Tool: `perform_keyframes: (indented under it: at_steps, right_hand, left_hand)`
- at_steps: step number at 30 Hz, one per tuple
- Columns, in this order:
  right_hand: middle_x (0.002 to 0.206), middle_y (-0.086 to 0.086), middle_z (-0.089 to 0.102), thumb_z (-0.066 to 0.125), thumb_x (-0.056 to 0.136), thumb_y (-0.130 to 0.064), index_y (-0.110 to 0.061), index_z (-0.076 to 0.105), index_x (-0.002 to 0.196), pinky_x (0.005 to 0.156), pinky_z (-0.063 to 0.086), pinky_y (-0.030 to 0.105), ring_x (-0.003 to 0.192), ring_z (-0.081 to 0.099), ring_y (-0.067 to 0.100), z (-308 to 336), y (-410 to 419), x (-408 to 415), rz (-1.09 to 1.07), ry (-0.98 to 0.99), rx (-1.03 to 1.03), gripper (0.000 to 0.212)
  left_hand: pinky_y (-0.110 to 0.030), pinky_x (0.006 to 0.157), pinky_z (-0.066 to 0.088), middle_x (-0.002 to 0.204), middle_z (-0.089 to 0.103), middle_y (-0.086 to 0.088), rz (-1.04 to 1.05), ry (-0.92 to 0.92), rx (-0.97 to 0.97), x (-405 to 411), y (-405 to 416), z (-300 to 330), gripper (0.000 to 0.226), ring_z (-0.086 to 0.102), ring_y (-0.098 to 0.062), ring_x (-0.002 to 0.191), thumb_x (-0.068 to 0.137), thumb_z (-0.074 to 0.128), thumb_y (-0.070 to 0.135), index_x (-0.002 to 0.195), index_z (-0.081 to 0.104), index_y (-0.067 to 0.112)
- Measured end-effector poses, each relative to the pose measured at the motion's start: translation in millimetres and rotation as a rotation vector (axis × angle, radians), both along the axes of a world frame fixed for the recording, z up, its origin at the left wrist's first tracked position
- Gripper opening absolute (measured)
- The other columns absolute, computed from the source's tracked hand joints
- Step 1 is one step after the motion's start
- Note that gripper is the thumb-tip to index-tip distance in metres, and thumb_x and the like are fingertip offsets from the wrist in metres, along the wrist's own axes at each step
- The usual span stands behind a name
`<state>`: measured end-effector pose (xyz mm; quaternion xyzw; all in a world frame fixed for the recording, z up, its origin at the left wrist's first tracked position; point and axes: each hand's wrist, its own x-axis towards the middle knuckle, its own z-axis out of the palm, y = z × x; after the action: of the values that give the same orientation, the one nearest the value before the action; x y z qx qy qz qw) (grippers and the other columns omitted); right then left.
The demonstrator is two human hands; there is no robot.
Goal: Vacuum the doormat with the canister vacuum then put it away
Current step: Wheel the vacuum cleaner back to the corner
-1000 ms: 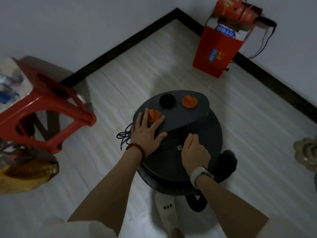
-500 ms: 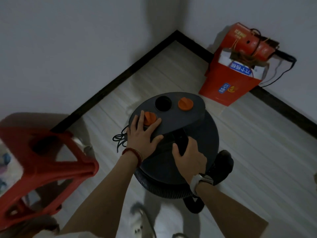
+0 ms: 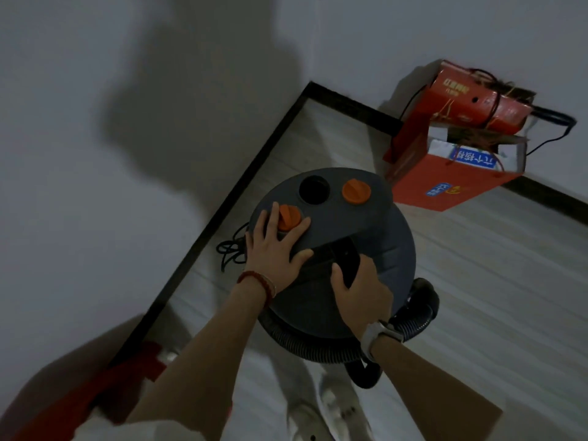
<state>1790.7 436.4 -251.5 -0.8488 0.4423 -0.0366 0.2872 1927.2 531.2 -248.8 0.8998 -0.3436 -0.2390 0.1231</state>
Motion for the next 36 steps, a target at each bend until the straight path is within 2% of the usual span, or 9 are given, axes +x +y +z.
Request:
perform_keyframes:
  at_steps: [7, 12, 15, 19, 21, 23, 27, 32, 36]
  right_hand:
    - [0.105, 0.009, 0.061, 0.047, 0.089, -0.046, -0.012, 0.046, 0.121, 0.064, 0.046, 0.034, 0.080, 0.063, 0.032, 5.5, -4.4, 95.6, -0.115, 0.074, 0.053, 0.047]
    - [0.097, 0.010, 0.064, 0.050, 0.088, -0.046, -0.010, 0.049, 0.117, 0.062, 0.048, 0.034, 0.075, 0.063, 0.031, 6.7, -8.1, 146.2, -0.204, 0.022, 0.080, 0.046]
    - [0.093, 0.009, 0.065, 0.045, 0.086, -0.056, -0.010, 0.050, 0.112, 0.058, 0.042, 0.027, 0.074, 0.063, 0.028, 6.0, -7.8, 167.1, -0.256, 0.007, 0.065, 0.053]
    - [0.092, 0.013, 0.066, 0.055, 0.087, -0.039, -0.007, 0.052, 0.108, 0.060, 0.042, 0.028, 0.080, 0.064, 0.033, 8.9, -5.1, 188.2, -0.359, 0.007, 0.071, 0.039]
    - [0.093, 0.015, 0.067, 0.057, 0.087, -0.038, -0.005, 0.051, 0.112, 0.061, 0.044, 0.033, 0.081, 0.064, 0.036, 8.8, -2.9, 196.8, -0.415, 0.011, 0.089, 0.041]
    - [0.092, 0.016, 0.068, 0.056, 0.087, -0.041, -0.004, 0.051, 0.115, 0.059, 0.046, 0.034, 0.078, 0.065, 0.036, 7.3, 0.7, 204.8, -0.479, -0.023, 0.078, 0.047]
    - [0.095, 0.014, 0.069, 0.045, 0.084, -0.049, -0.009, 0.047, 0.120, 0.059, 0.046, 0.032, 0.080, 0.065, 0.035, 2.6, -1.8, 224.4, -0.554, -0.109, 0.084, 0.054]
    - [0.110, 0.013, 0.065, 0.052, 0.089, -0.040, -0.012, 0.040, 0.127, 0.074, 0.051, 0.044, 0.092, 0.063, 0.037, 2.1, -17.6, 262.5, -0.644, -0.162, 0.157, 0.048]
    - [0.113, 0.013, 0.064, 0.050, 0.090, -0.043, -0.017, 0.036, 0.130, 0.073, 0.051, 0.049, 0.089, 0.062, 0.039, 1.8, -36.8, 296.7, -0.702, -0.216, 0.210, 0.050]
  left_hand:
    - [-0.057, 0.113, 0.001, 0.156, -0.018, -0.001, -0.125, 0.059, 0.011, 106.1, -21.6, 6.5, 0.058, -0.015, -0.027, 0.143, 0.090, 0.040, 0.056, 0.142, 0.015, 0.048]
    - [-0.058, 0.113, 0.010, 0.156, -0.015, -0.003, -0.215, 0.041, -0.001, 166.2, -39.3, 5.1, 0.070, -0.012, -0.030, 0.143, 0.075, 0.021, 0.069, 0.141, 0.014, 0.047]
    - [-0.058, 0.113, 0.010, 0.156, -0.016, -0.003, -0.258, 0.040, -0.005, 190.8, -46.4, 5.7, 0.075, -0.011, -0.031, 0.143, 0.070, 0.013, 0.072, 0.141, 0.015, 0.047]
    - [-0.059, 0.113, 0.009, 0.146, -0.027, 0.006, -0.366, 0.030, 0.000, 216.4, -56.8, 3.4, 0.076, -0.012, -0.032, 0.142, 0.067, 0.004, 0.069, 0.141, 0.014, 0.049]
    - [-0.059, 0.113, 0.008, 0.149, -0.028, 0.003, -0.446, 0.031, 0.030, 227.9, -65.7, 4.1, 0.077, -0.014, -0.032, 0.142, 0.068, 0.002, 0.068, 0.141, 0.012, 0.049]
    - [-0.059, 0.113, 0.007, 0.154, -0.022, -0.003, -0.523, 0.039, 0.047, 237.9, -75.7, 5.7, 0.073, -0.014, -0.032, 0.142, 0.073, 0.007, 0.069, 0.142, 0.012, 0.048]
    - [-0.058, 0.113, 0.007, 0.155, -0.020, -0.006, -0.650, 0.044, 0.061, 263.2, -100.4, 6.0, 0.058, -0.015, -0.032, 0.142, 0.091, 0.038, 0.054, 0.144, 0.015, 0.044]
    - [-0.057, 0.114, 0.008, 0.156, -0.015, -0.006, -0.726, 0.067, 0.057, 302.6, -134.5, 11.3, 0.079, -0.012, -0.031, 0.143, 0.070, 0.014, 0.071, 0.143, 0.017, 0.043]
    - [-0.056, 0.115, 0.003, 0.155, -0.022, -0.002, -0.781, 0.064, 0.154, 330.1, -173.1, 19.0, 0.057, -0.018, -0.026, 0.143, 0.091, 0.035, 0.053, 0.143, 0.014, 0.045]
